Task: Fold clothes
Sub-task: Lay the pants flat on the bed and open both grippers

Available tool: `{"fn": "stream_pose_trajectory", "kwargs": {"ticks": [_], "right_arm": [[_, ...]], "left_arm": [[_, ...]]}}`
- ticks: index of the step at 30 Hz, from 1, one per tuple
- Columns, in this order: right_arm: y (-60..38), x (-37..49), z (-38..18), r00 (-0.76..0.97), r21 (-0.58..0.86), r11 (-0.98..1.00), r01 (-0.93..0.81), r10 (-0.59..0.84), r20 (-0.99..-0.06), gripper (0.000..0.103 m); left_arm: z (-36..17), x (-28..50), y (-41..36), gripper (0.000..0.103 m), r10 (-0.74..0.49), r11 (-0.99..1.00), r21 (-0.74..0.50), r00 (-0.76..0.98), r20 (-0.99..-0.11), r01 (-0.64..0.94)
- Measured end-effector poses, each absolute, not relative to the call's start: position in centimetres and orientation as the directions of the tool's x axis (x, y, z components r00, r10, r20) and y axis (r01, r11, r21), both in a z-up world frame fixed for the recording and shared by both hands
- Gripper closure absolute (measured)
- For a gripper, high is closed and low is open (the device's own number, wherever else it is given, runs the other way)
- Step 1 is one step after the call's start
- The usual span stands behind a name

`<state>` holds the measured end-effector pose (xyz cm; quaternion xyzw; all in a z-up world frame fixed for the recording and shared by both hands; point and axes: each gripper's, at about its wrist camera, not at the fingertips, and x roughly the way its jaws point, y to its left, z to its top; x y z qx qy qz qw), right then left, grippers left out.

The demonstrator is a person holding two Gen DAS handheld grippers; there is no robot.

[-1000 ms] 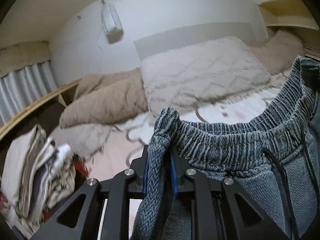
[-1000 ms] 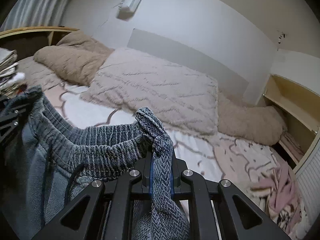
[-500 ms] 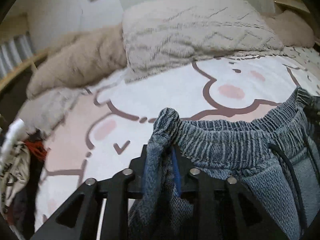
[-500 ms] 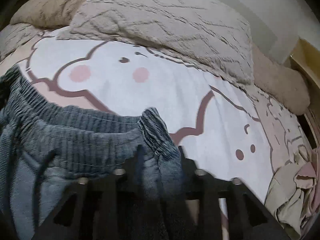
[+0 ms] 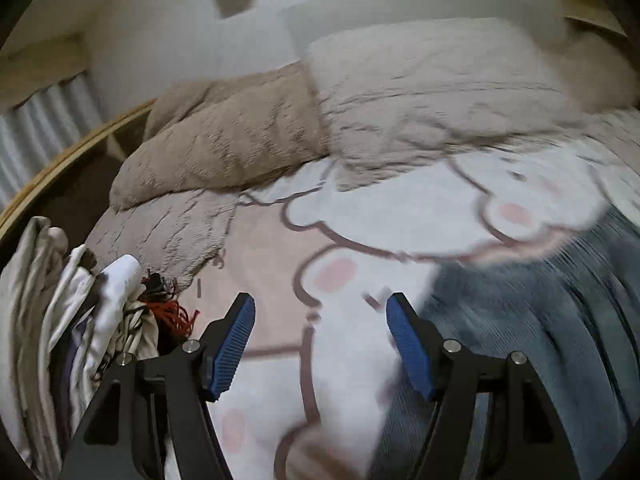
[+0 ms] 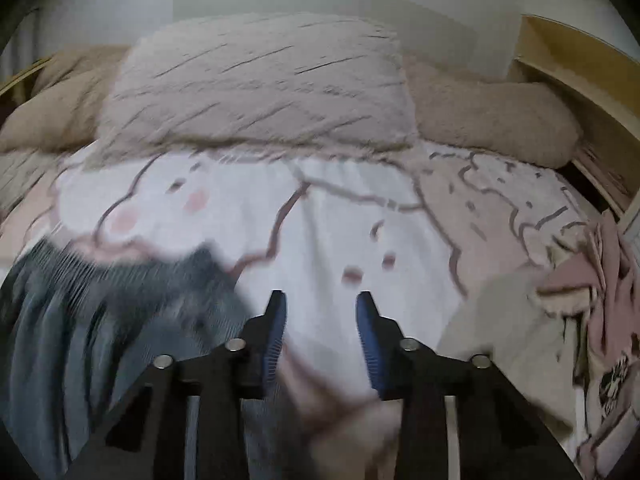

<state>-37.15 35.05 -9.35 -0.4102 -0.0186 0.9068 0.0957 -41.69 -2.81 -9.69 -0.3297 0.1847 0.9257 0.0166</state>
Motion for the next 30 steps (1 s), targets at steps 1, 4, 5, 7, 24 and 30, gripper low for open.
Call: {"fn": "stream_pose_trajectory", "kwargs": {"ticks": [1, 4, 5, 7, 24, 30], "right_arm": [[34.9, -35.4, -9.3, -0.647, -0.107, -0.986, -0.128, 0.165, -0.744, 0.068], [34.6, -29.1, -9.5, -0.63, -0.072, -0.995, -0.07, 0.1, -0.77, 0.068], [35.1, -27.2, -9.5, -0.615, -0.049, -0.995, -0.083, 0.09, -0.783, 0.068], [36.0, -23.4, -9.5, -0.586, -0.005, -0.994, -0.11, 0.069, -0.807, 0.065], [33.6, 0.7, -8.4, -0.551, 0.309, -0.927, -0.212, -0.148, -0.821, 0.031], [21.8, 3.2, -8.9, -0.593, 0.327, -0.945, 0.029, -0.28, -0.755, 0.031]], "left_arm": [[-9.5, -39.8, -2.9, 0.034, -0.067, -0.927, 0.33, -0.782, -0.619, -0.181], [-9.3, -33.9, -3.9, 0.034, 0.007, -0.935, 0.265, -0.76, -0.65, -0.235], [-9.2, -31.9, -4.5, 0.034, 0.023, -0.943, 0.236, -0.751, -0.66, -0.236], [-8.9, -28.1, -5.8, 0.034, 0.045, -0.954, 0.191, -0.738, -0.673, -0.232], [-13.8, -10.9, -13.5, 0.034, -0.008, -0.931, 0.231, -0.615, -0.789, -0.284], [-16.0, -9.4, -14.1, 0.034, 0.054, -0.929, 0.156, -0.541, -0.839, -0.335]]}}
